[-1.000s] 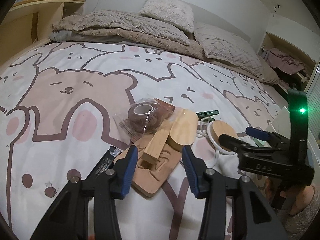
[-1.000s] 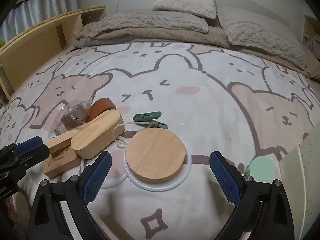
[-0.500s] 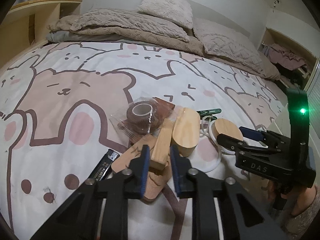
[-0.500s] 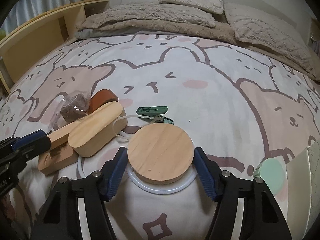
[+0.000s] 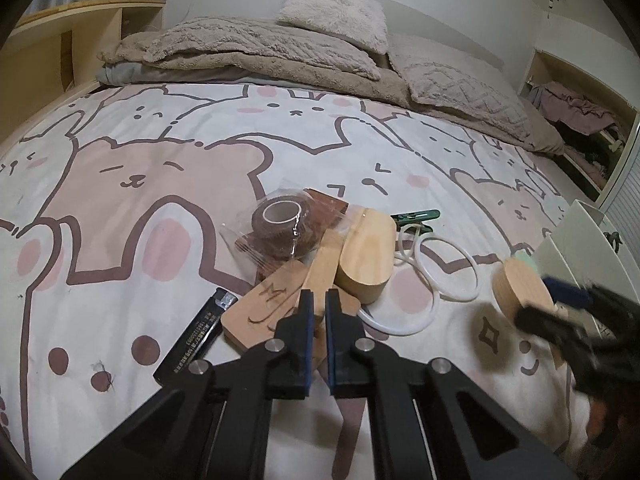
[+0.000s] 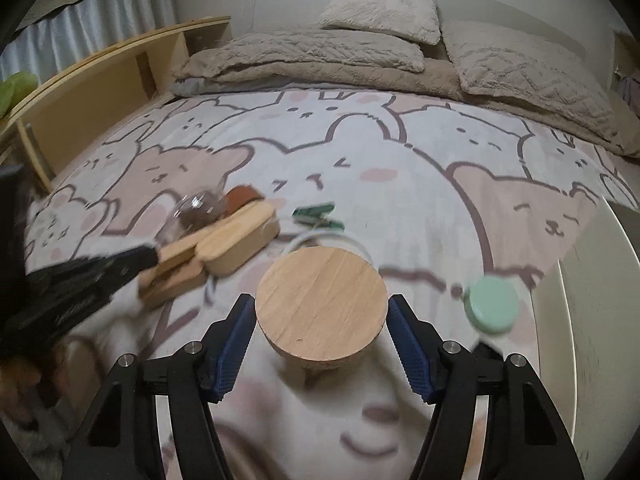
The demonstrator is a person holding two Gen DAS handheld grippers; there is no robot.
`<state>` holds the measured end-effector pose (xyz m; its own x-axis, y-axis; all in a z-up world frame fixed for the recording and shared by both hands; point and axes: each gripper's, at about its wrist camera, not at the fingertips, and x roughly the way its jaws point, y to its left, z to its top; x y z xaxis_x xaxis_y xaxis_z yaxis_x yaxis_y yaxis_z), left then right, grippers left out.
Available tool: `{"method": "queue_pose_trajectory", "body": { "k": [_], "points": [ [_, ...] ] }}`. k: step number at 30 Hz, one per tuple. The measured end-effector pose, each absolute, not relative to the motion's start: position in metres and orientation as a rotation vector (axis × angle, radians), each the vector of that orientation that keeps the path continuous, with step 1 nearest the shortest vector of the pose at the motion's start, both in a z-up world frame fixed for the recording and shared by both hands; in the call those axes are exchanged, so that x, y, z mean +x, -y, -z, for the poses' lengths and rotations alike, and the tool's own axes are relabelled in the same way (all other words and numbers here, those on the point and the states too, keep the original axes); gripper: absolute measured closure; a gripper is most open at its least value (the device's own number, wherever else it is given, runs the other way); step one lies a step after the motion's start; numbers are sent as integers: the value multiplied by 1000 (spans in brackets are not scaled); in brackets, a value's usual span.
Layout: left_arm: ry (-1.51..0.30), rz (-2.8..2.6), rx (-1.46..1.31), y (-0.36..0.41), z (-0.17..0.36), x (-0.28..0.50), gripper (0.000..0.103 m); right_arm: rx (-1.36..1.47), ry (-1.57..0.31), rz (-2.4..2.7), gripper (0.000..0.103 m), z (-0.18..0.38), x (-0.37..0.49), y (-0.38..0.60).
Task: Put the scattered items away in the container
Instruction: 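Close the left tool on the wooden bar while the right tool grasps and lifts the disc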
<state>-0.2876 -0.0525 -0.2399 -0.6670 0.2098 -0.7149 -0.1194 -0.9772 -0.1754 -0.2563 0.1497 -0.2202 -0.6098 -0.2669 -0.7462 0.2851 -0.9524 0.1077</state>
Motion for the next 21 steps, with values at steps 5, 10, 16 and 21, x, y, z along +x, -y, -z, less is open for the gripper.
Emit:
{"method": "queue_pose_trajectory", "body": {
  "k": [5, 10, 16, 21],
  "points": [
    [184, -2711, -1190, 54, 242, -289, 61, 1216, -37, 2520, 35, 224, -229, -148],
    [181, -2698, -1211, 56, 247, -293, 61, 1244, -11, 2471, 35, 233, -204, -144],
    [147, -2673, -1227, 50, 254, -297, 78, 1283, 19, 2460, 35, 248, -171, -146],
    [89, -2685, -1206, 43, 250, -292, 85, 1286, 10, 2491, 35, 255, -149, -153]
  ]
}}
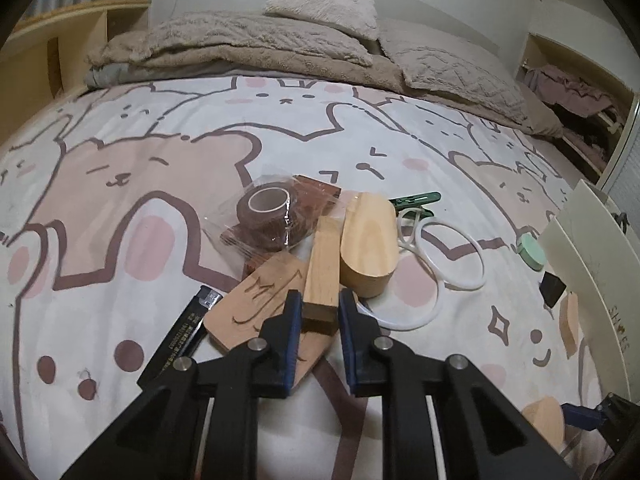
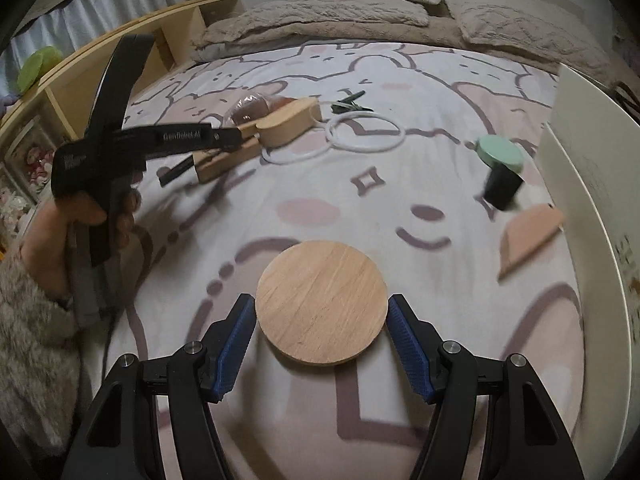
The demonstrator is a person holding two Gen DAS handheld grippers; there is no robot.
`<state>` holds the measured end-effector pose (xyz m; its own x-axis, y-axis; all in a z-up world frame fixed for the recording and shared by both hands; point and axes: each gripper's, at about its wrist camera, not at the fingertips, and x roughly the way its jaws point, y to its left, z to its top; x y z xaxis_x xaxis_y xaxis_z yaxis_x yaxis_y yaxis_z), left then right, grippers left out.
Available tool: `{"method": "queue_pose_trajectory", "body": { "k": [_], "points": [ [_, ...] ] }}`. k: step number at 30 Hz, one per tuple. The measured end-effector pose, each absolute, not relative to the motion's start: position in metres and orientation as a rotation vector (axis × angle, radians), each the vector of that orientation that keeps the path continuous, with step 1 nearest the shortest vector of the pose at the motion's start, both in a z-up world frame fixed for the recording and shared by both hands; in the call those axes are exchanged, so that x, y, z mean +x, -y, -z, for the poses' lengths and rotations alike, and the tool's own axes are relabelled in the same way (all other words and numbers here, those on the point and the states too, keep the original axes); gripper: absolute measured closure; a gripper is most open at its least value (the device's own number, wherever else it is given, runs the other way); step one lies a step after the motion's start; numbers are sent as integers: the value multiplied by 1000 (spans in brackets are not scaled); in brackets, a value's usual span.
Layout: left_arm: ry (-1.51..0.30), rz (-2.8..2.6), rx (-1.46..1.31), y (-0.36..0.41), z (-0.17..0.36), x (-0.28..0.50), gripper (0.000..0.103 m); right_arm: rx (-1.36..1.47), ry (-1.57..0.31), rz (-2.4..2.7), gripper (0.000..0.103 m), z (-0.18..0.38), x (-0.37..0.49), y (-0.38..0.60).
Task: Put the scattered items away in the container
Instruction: 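Close the left tool on the wooden bar while the right tool grasps and lifts the disc, then lift the wooden bar with the left tool and turn it crosswise between its fingers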
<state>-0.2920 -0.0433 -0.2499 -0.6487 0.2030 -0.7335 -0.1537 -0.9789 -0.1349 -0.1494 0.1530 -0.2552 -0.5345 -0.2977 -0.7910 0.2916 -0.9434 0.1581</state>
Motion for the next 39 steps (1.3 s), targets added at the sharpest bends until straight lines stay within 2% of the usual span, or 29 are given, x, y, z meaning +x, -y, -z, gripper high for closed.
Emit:
{"method": "queue_pose_trajectory", "body": {
  "k": [4, 16, 27, 36, 39],
  "points": [
    [75, -2702, -1216, 43, 246, -279, 85, 1269, -53, 2510, 35, 256, -141, -152],
    [101, -2629, -1358, 20, 251, -207, 86, 1253, 22, 2534, 35, 255, -120, -170],
    [108, -2564, -1428, 9, 257, -144, 86, 1270, 17, 2584, 35, 257, -111, -182],
    [-58, -2565, -1466, -2, 257, -127, 85, 1261, 15, 2595, 35, 263, -111, -181],
    [-89, -2588, -1489, -1, 259, -128, 68, 1256, -2, 2603, 35, 264, -110, -179]
  ]
}}
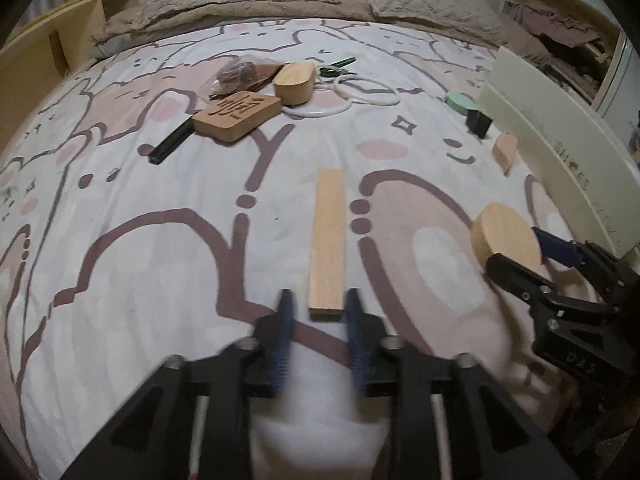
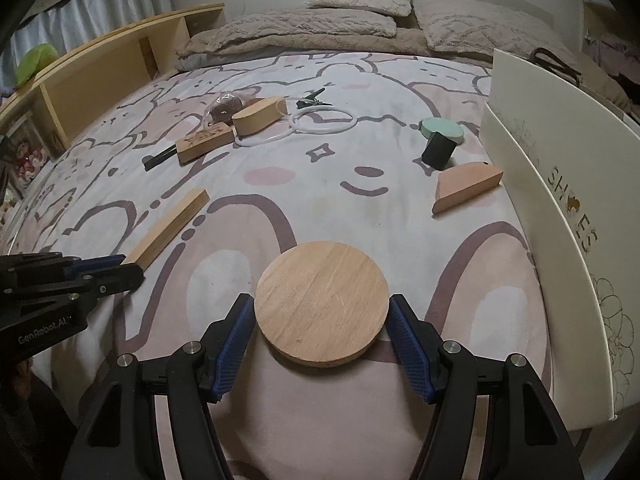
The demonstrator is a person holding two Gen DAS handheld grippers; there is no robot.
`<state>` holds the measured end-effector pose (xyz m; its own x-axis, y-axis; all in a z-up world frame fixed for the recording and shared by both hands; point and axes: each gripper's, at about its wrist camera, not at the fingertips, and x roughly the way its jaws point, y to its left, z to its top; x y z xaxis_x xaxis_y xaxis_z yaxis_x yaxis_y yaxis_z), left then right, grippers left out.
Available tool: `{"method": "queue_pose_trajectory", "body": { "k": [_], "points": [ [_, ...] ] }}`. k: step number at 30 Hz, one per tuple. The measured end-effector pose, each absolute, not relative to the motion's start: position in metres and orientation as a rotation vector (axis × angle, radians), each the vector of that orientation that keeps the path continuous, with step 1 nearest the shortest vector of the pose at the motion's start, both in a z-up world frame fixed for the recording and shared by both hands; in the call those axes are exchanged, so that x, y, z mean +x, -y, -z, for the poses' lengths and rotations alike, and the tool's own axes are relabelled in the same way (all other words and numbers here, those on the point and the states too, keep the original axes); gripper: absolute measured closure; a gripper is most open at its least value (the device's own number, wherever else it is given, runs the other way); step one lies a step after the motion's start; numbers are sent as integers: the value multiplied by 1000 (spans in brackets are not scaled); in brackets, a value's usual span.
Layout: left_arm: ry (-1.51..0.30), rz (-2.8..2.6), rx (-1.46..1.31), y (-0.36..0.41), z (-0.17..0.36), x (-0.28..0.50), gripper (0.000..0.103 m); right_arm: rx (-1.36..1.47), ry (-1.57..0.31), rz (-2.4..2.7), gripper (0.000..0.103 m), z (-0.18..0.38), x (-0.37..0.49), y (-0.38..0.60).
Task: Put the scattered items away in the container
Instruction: 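Lift the wooden bar with the left tool and turn it crosswise between its fingers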
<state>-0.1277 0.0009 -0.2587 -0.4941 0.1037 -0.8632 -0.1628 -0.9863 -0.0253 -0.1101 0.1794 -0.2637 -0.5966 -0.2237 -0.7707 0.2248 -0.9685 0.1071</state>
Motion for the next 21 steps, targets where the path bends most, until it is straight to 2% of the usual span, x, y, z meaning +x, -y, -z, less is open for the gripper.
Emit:
{"method": "queue_pose_trajectory", "body": {
  "k": [1, 3, 5, 7, 13, 21],
  "points": [
    [-102, -2599, -1497, 0, 259, -128, 63, 1257, -1, 2603, 35, 264, -110, -179],
    [-109, -2611, -1510, 2, 260, -128, 60, 1271, 5, 2596, 35, 266, -112, -180],
    [-111, -2624, -1528, 6, 260, -130, 51, 1284, 7, 2591, 35, 268, -113, -180],
    [-109, -2641, -1547, 10, 261, -132, 48, 1289, -16, 2597, 35, 268, -112, -178],
    [-54, -2720, -1589, 38, 262, -148, 48, 1294, -6, 2605, 35, 268, -112, -178],
    [-68, -2827, -1594, 62, 263, -180, 48, 1296, -35, 2618, 35, 270, -112, -175]
  ]
}}
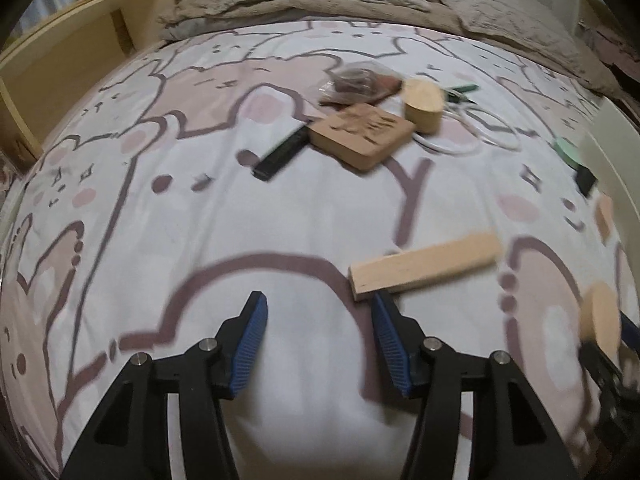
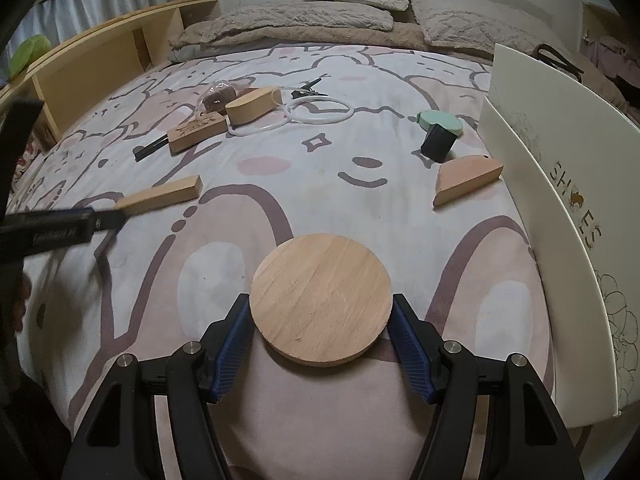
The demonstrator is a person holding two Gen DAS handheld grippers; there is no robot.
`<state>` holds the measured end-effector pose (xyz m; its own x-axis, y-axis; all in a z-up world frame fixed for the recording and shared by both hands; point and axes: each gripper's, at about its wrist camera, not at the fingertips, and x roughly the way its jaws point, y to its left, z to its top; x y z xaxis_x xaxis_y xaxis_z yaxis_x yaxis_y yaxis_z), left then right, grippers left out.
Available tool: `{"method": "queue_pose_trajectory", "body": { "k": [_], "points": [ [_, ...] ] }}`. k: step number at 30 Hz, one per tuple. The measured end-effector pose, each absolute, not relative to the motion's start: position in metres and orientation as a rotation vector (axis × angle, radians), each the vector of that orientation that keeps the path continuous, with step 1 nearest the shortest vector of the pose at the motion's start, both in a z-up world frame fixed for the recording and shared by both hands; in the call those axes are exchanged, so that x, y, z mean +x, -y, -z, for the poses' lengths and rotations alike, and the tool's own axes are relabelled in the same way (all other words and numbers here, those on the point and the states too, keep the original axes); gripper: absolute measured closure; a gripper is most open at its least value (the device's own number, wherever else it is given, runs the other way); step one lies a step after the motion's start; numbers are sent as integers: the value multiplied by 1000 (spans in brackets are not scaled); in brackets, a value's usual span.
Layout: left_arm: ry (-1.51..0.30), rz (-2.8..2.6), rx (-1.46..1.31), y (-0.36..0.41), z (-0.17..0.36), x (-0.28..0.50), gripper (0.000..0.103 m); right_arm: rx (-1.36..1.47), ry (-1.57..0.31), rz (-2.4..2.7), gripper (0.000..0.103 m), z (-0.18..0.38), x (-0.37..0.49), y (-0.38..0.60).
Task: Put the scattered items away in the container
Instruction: 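Lift the wooden bar with the left tool and turn it crosswise between its fingers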
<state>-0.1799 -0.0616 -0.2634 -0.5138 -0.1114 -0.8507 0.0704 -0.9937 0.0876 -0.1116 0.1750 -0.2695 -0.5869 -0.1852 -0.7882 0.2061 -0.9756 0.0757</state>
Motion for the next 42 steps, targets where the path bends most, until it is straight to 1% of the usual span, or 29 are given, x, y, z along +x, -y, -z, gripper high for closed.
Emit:
{"method": "queue_pose_trajectory", "body": {
  "k": [1, 3, 4, 5, 8, 11, 16, 26, 31, 39, 42],
  "points": [
    [51, 2641, 1479, 65, 264, -182, 48, 1295, -36, 2622, 35, 270, -111, -175],
    [8, 2632, 1483, 71, 266, -183, 33, 1292, -42, 2628, 35, 270, -111, -174],
    [-14, 2642, 1486, 72, 266, -180, 17, 1291, -43, 2630, 35, 270, -111, -174],
    [-31, 2657, 1493, 71, 266, -177, 5, 1290, -42, 2630, 35, 270, -110, -174],
    [-49, 2715, 1540, 59, 268, -167, 0, 1291, -34, 2630, 35, 270, -111, -175],
    [-5, 2774, 1560, 41, 268, -165, 0, 1297, 1, 2636, 35, 269, -111, -176],
    [-1, 2823, 1576, 18, 270, -174, 0, 1300, 17, 2631, 35, 268, -112, -178],
    [-59, 2812, 1569, 8, 275, -197, 0, 1300, 18, 2630, 35, 269, -112, -178],
    [20, 2810, 1541, 5, 279, -202, 0, 1303, 12, 2632, 35, 269, -112, -178],
    [79, 2828, 1521, 7, 276, -201, 0, 1296, -5, 2637, 35, 269, -111, -176],
    [166, 2859, 1550, 8, 275, -202, 0, 1295, -3, 2636, 35, 269, -111, -176]
  ]
}}
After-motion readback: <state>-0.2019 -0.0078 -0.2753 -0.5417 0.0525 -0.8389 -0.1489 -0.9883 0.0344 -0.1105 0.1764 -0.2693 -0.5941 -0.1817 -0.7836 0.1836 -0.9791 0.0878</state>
